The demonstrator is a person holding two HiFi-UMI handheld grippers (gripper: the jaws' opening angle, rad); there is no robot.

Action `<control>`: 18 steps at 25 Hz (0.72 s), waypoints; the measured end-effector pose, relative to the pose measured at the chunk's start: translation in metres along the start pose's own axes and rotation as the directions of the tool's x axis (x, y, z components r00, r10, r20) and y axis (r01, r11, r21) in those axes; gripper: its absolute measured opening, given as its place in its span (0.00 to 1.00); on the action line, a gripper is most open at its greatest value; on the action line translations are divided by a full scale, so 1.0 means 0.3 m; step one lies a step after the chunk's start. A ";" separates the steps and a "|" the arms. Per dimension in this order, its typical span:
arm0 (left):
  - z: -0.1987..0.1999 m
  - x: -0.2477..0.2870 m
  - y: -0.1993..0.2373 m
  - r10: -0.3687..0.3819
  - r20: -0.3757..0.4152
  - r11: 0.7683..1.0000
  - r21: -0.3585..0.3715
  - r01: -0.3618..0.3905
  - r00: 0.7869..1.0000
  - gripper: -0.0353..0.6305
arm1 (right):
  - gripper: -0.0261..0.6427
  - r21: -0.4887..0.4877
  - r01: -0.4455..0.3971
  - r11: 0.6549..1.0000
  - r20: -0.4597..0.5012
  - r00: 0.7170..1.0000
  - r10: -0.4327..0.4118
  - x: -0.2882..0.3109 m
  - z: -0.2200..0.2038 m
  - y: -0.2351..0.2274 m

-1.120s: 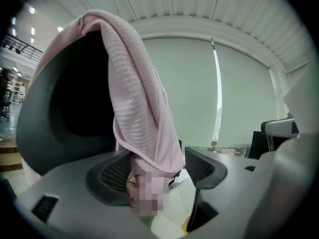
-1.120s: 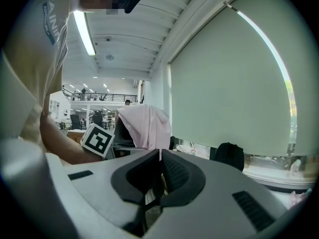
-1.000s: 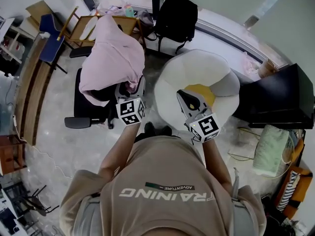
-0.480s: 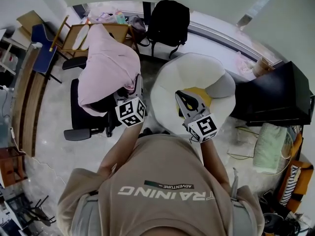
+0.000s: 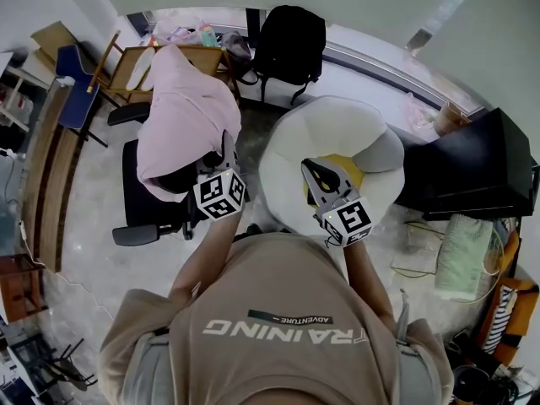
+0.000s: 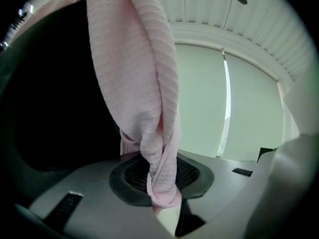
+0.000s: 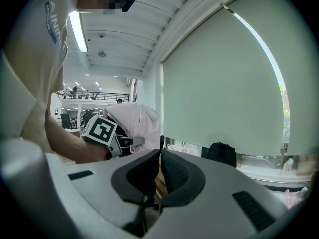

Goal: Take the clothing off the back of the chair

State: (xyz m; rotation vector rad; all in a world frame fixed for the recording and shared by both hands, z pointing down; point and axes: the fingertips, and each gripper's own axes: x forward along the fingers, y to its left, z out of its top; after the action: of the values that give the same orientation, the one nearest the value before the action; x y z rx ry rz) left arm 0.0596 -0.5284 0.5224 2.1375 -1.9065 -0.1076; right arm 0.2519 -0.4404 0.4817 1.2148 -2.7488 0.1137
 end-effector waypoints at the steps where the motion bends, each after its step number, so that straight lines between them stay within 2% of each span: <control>1: 0.007 -0.007 -0.013 -0.020 0.004 1.000 0.011 0.020 1.000 0.20 | 0.09 0.002 -0.001 1.000 -0.002 1.000 0.001 -0.005 -0.004 0.002; 7: 0.075 -0.056 -0.143 -0.151 0.061 0.984 0.109 0.144 0.987 0.20 | 0.09 0.018 -0.006 1.000 -0.007 1.000 0.006 -0.042 -0.027 0.007; 18: 0.190 -0.206 -0.213 -0.182 0.152 0.965 0.218 0.147 0.971 0.19 | 0.09 0.056 -0.046 0.997 0.000 0.999 0.046 -0.132 -0.072 0.038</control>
State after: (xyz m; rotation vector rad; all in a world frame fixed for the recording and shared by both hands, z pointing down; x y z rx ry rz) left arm 0.0997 -0.4703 0.4439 2.4990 -1.9000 -0.1364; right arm 0.2719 -0.4013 0.4968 1.1643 -2.7907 0.1975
